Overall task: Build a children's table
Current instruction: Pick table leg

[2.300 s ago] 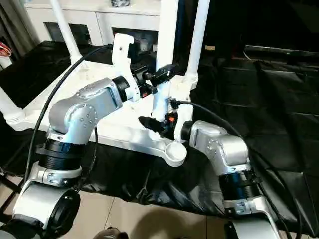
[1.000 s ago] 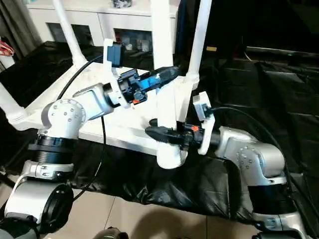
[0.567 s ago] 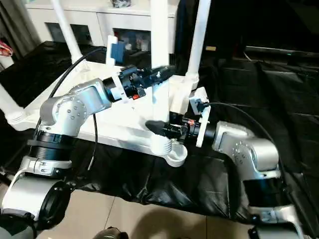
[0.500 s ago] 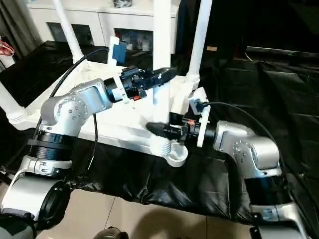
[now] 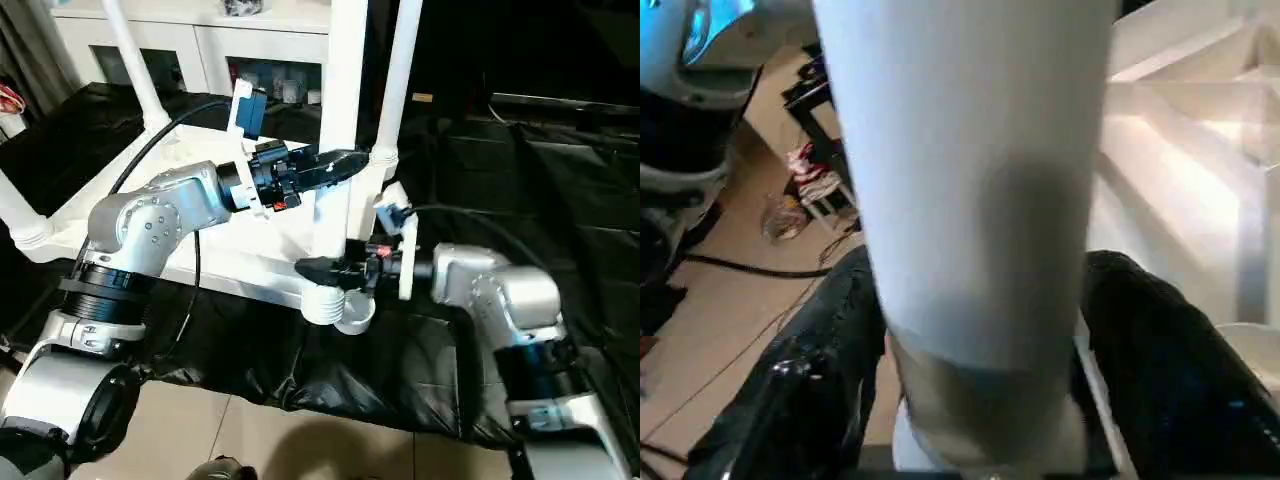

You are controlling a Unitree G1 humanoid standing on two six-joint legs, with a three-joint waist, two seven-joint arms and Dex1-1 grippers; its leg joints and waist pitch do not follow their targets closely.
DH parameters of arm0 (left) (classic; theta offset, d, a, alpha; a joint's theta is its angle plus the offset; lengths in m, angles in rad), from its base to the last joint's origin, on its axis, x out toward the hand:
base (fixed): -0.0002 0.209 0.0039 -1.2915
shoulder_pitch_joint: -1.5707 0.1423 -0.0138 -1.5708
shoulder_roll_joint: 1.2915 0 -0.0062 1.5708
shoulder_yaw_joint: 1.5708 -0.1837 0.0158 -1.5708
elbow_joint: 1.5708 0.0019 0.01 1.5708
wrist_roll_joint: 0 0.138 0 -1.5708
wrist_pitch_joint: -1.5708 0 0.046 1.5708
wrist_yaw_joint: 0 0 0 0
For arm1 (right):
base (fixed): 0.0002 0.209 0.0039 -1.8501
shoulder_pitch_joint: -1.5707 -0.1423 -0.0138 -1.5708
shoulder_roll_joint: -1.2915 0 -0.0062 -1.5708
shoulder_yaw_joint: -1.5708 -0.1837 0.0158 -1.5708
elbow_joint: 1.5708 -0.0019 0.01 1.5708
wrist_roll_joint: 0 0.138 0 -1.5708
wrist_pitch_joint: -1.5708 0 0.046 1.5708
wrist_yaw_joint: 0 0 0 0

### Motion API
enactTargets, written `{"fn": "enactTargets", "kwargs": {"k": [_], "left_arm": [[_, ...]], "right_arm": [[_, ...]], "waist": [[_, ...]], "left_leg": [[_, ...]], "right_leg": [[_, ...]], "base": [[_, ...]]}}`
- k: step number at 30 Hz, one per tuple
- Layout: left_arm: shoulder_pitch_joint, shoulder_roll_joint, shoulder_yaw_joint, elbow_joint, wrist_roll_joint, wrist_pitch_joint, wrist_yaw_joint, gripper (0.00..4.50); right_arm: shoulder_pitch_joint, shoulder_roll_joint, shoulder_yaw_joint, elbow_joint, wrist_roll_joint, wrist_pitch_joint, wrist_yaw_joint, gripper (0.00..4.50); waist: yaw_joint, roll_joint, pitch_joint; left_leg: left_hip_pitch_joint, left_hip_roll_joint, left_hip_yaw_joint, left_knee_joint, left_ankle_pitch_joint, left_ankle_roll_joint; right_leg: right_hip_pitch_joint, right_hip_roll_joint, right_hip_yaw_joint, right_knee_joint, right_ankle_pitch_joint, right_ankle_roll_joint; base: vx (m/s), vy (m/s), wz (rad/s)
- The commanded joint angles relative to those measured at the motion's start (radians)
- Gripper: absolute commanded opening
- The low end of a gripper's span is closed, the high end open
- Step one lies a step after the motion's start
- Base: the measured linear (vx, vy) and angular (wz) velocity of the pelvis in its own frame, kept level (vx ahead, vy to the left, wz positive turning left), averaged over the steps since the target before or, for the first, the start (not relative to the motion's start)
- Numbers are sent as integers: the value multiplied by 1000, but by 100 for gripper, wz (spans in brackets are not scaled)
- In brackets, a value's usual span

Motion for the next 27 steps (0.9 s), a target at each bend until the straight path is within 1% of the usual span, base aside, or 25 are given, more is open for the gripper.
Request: {"fn": "enactTargets", "kwargs": {"k": [1,3,4,5,6,7,8,9,12,20,21,23,25,26,27], "left_arm": [[-33,10,-9,-10,3,7,-14,180],[-34,10,-10,-10,2,9,-17,180],[-35,10,-10,-9,3,9,-18,180],[-35,10,-10,-9,3,9,-18,180],[-35,10,-10,-10,2,11,-20,180],[-37,8,-7,-10,0,15,-20,180],[-37,8,-7,-10,-1,15,-21,180],[-38,7,-7,-10,0,16,-22,180],[-37,7,-6,-13,-2,20,-23,180],[-36,5,0,-13,-9,34,-26,179],[-36,5,1,-12,-10,34,-26,179],[-35,4,3,-13,-10,35,-25,179],[-34,5,4,-15,-10,36,-26,179],[-33,5,3,-15,-9,36,-26,179],[-33,5,3,-14,-9,36,-27,179]], "right_arm": [[-10,-6,16,3,-6,6,8,278],[-10,-7,18,4,-7,7,12,265],[-11,-8,20,7,-7,8,16,242],[-11,-8,20,7,-7,8,16,234],[-12,-8,21,8,-8,8,19,234],[-13,-7,22,10,-10,9,23,220],[-13,-6,22,10,-10,9,24,220],[-13,-6,22,11,-11,8,26,207],[-12,-5,23,11,-11,7,25,200],[-11,3,18,13,-13,-2,22,196],[-10,6,17,13,-21,-14,18,196],[-7,15,17,17,-53,-68,-2,196],[-13,25,4,26,-45,-64,-6,196],[-17,28,-2,31,-38,-54,-8,230],[-20,30,-5,35,-35,-50,-9,250]], "waist": [[4,-25,-81],[4,-26,-81],[5,-26,-82],[5,-26,-82],[5,-25,-82],[5,-24,-82],[5,-25,-82],[5,-25,-82],[5,-24,-82],[5,-25,-82],[5,-26,-81],[4,-25,-82],[2,-25,-82],[3,-25,-82],[3,-24,-82]], "left_leg": [[13,42,-23,-56,-98,51],[13,41,-22,-56,-100,51],[13,41,-22,-56,-99,51],[13,41,-22,-56,-99,51],[13,42,-23,-56,-96,50],[13,42,-22,-55,-98,50],[13,41,-22,-55,-99,51],[13,41,-22,-55,-100,51],[14,42,-23,-55,-99,51],[13,41,-23,-55,-101,51],[13,41,-23,-56,-101,50],[13,41,-22,-55,-102,46],[14,41,-23,-56,-102,48],[14,41,-23,-56,-102,49],[14,41,-23,-56,-100,50]], "right_leg": [[61,-84,44,-77,-280,-154],[62,-83,44,-77,-280,-155],[62,-83,44,-77,-281,-155],[62,-83,44,-77,-281,-155],[62,-83,44,-76,-276,-157],[61,-82,44,-75,-270,-160],[62,-82,44,-76,-269,-160],[62,-83,44,-76,-271,-161],[62,-83,44,-75,-263,-164],[62,-83,44,-76,-274,-162],[62,-83,44,-76,-276,-161],[61,-84,44,-76,-281,-158],[62,-83,44,-76,-279,-159],[61,-83,44,-76,-278,-160],[61,-82,44,-75,-274,-161]], "base": [[0,0,0],[0,0,0],[0,0,0],[0,0,0],[0,0,0],[0,0,0],[0,0,0],[0,0,0],[0,0,0],[0,0,0],[0,0,0],[0,0,0],[0,0,0],[0,0,0],[0,0,0]]}}
